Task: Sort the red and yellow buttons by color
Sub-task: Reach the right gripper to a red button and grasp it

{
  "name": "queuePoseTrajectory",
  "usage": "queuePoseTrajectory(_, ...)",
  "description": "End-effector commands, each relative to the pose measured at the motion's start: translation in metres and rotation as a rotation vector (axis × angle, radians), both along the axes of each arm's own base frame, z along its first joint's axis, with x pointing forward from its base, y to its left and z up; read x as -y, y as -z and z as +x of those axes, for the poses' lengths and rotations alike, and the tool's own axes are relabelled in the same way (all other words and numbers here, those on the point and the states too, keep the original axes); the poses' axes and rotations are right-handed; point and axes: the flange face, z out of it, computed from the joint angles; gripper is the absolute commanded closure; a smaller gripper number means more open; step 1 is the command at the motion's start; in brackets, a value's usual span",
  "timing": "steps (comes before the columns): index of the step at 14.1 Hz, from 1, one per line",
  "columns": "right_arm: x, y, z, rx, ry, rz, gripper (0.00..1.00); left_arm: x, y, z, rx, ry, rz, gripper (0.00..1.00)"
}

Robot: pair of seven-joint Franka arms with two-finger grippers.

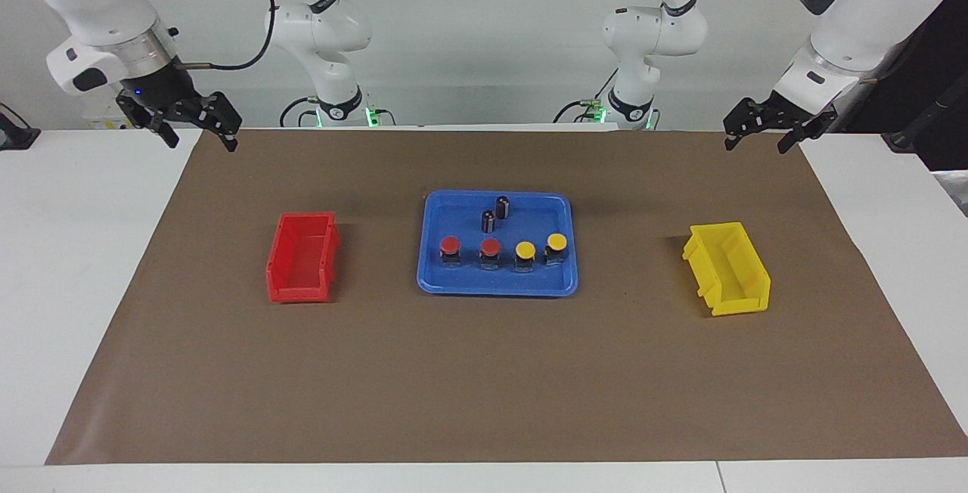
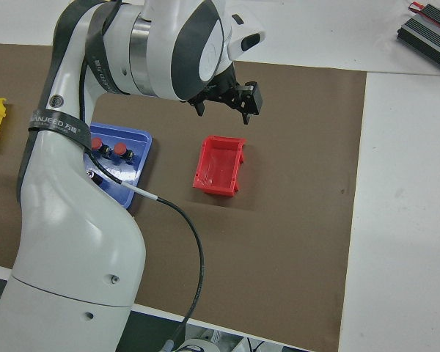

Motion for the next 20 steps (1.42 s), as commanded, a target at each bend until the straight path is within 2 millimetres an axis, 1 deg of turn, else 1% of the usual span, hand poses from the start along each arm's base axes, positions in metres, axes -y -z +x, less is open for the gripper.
queuePoseTrajectory(1, -0.007, 0.000, -0.003, 0.009, -0.026, -0.013, 0.00, -0.001, -0.003, -0.007, -0.006, -0.040, 0.019, 0.00)
queuePoseTrajectory(2, -0.013, -0.003, 0.003, 0.025, -0.042, -0.016, 0.00, -0.002, -0.003, -0.006, 0.002, -0.009, 0.015, 0.00)
queuePoseTrajectory(3, -0.028, -0.005, 0.011, 0.026, -0.061, -0.017, 0.00, -0.003, -0.003, -0.006, 0.007, 0.028, 0.011, 0.00)
queuePoseTrajectory(4, -0.039, -0.013, 0.025, 0.017, -0.075, -0.023, 0.00, -0.003, -0.005, -0.005, 0.012, 0.036, 0.010, 0.00)
queuePoseTrajectory(5, -0.060, -0.008, 0.045, -0.025, -0.083, -0.012, 0.00, -0.005, -0.005, -0.005, 0.012, 0.033, 0.008, 0.00)
queuePoseTrajectory(6, -0.086, -0.010, 0.060, -0.010, -0.071, -0.014, 0.00, -0.006, -0.004, -0.004, 0.018, 0.028, 0.008, 0.00)
queuePoseTrajectory(8, -0.156, 0.012, 0.082, 0.004, -0.069, -0.018, 0.00, -0.006, -0.006, -0.001, 0.036, 0.026, 0.008, 0.00)
queuePoseTrajectory(10, -0.214, 0.032, 0.094, 0.074, -0.006, 0.000, 0.00, -0.005, -0.006, -0.001, 0.036, 0.032, 0.008, 0.00)
queuePoseTrajectory(11, -0.252, 0.061, 0.097, 0.100, -0.001, 0.011, 0.00, -0.006, -0.006, -0.001, 0.036, 0.029, 0.008, 0.00)
queuePoseTrajectory(12, -0.273, 0.091, 0.092, 0.102, -0.003, 0.012, 0.00, -0.007, -0.006, -0.001, 0.036, 0.028, 0.008, 0.00)
queuePoseTrajectory(13, -0.283, 0.118, 0.087, 0.124, 0.001, 0.022, 0.00, -0.007, -0.006, -0.001, 0.035, 0.028, 0.008, 0.00)
queuePoseTrajectory(14, -0.294, 0.142, 0.073, 0.136, -0.004, 0.030, 0.00, -0.007, -0.005, -0.002, 0.027, 0.026, 0.008, 0.00)
queuePoseTrajectory(15, -0.300, 0.165, 0.059, 0.145, -0.006, 0.036, 0.00, -0.007, -0.005, -0.002, 0.027, 0.025, 0.008, 0.00)
queuePoseTrajectory(16, -0.313, 0.186, 0.045, 0.140, -0.018, 0.037, 0.00, -0.007, -0.005, -0.002, 0.030, 0.025, 0.008, 0.00)
queuePoseTrajectory(17, -0.323, 0.202, 0.037, 0.139, -0.014, 0.037, 0.00, -0.007, -0.005, -0.002, 0.030, 0.025, 0.008, 0.00)
queuePoseTrajectory(19, -0.326, 0.217, 0.039, 0.155, -0.007, 0.045, 0.00, -0.007, -0.005, -0.002, 0.030, 0.025, 0.008, 0.00)
queuePoseTrajectory(20, -0.330, 0.228, 0.041, 0.151, -0.011, 0.044, 0.00, -0.007, -0.005, -0.002, 0.030, 0.025, 0.008, 0.00)
